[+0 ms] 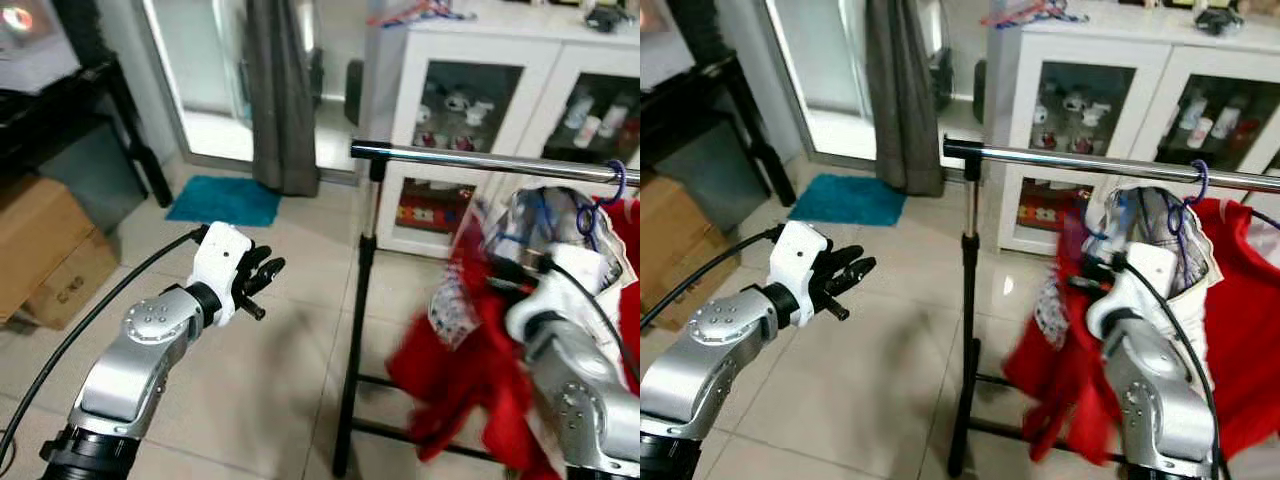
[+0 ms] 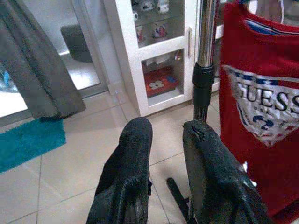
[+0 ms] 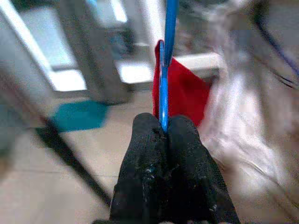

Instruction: Hang hanger

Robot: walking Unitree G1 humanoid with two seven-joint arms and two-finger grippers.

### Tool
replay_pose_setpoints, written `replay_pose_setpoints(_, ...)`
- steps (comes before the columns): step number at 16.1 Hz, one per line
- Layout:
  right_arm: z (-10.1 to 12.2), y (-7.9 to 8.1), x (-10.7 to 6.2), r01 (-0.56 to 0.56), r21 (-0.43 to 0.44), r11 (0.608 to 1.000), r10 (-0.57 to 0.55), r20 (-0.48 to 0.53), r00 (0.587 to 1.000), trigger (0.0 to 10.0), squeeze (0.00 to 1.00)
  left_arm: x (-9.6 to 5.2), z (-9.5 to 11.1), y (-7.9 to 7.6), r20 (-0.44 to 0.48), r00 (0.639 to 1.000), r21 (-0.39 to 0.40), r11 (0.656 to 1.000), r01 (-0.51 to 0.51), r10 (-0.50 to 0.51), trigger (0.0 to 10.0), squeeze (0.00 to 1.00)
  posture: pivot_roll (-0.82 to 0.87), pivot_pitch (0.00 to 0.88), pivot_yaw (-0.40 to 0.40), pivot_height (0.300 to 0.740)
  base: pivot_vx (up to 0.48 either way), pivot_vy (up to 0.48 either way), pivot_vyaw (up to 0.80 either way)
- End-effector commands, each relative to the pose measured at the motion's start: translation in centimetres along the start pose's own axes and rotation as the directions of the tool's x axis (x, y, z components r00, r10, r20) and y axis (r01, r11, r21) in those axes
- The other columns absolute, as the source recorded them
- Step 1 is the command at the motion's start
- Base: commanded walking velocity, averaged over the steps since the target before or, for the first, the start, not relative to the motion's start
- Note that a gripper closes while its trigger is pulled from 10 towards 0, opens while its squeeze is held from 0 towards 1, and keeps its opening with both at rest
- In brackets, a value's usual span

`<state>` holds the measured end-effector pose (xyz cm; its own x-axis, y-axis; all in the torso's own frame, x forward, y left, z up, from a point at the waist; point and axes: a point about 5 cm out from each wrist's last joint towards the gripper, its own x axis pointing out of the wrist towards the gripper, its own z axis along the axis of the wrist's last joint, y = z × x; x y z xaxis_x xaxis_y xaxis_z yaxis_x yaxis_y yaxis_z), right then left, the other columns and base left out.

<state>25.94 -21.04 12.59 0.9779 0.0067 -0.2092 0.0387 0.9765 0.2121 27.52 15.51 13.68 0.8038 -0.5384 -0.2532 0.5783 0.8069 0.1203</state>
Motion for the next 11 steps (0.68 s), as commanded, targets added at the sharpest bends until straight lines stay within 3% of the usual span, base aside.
replay_pose_setpoints(1,1.6,0.7,-0.1,-0.059,-0.008,0.998,0.059,0.079,0.995,10.0,0.00,-0.1,0.3,0.1,0.010,1.000,0.028,1.000,0.004,-0.005,10.0,0.00,0.00,0.000,0.030,0.740,0.000,0.000,0.00)
replay_pose_setpoints(2,2.3,1.6,-0.1,-0.146,-0.018,0.989,0.147,0.110,0.983,10.0,0.00,0.1,0.6,0.0,0.019,0.999,0.041,0.999,0.029,-0.030,10.0,0.00,0.00,0.000,0.016,0.740,0.000,0.000,0.00)
replay_pose_setpoints(4,3.0,2.6,0.0,-0.216,-0.009,0.976,0.215,0.139,0.967,10.0,0.00,0.5,0.8,-0.1,0.021,0.998,0.053,0.997,0.064,-0.065,10.0,0.00,0.00,0.000,0.012,0.740,0.000,0.000,0.00)
replay_pose_setpoints(5,3.8,4.0,0.5,-0.261,-0.027,0.965,0.262,0.145,0.954,10.0,0.00,1.0,1.9,-1.6,0.079,0.972,0.047,0.975,0.218,-0.221,10.0,0.00,0.00,0.000,0.010,0.740,0.000,0.000,0.00)
replay_pose_setpoints(6,4.2,4.6,0.9,-0.274,-0.039,0.961,0.277,0.150,0.949,10.0,0.00,1.1,2.3,-2.4,0.095,0.949,0.043,0.954,0.298,-0.301,10.0,0.00,0.00,0.000,0.013,0.740,0.000,0.000,0.00)
replay_pose_setpoints(7,4.6,5.1,2.0,-0.242,-0.052,0.969,0.247,0.142,0.959,10.0,0.00,1.3,2.6,-3.4,0.088,0.911,0.044,0.915,0.400,-0.403,10.0,0.00,-0.01,0.000,0.018,0.740,0.000,0.000,0.00)
replay_pose_setpoints(9,4.2,4.9,3.3,-0.161,-0.074,0.984,0.166,0.072,0.984,10.0,0.00,1.5,2.5,-3.7,0.074,0.895,0.045,0.898,0.437,-0.439,10.0,0.00,-0.02,0.000,0.027,0.740,0.000,0.000,0.00)
replay_pose_setpoints(10,3.5,4.9,4.8,-0.118,-0.096,0.988,0.115,-0.036,0.993,10.0,0.00,1.6,2.4,-4.0,0.063,0.881,0.046,0.883,0.467,-0.469,10.0,0.00,-0.02,0.000,0.033,0.740,0.000,0.000,0.00)
replay_pose_setpoints(11,3.5,5.1,5.1,-0.125,-0.097,0.987,0.121,-0.052,0.991,10.0,0.00,1.6,2.4,-4.1,0.059,0.875,0.043,0.877,0.478,-0.480,10.0,0.00,-0.03,0.000,0.036,0.740,0.000,0.000,0.00)
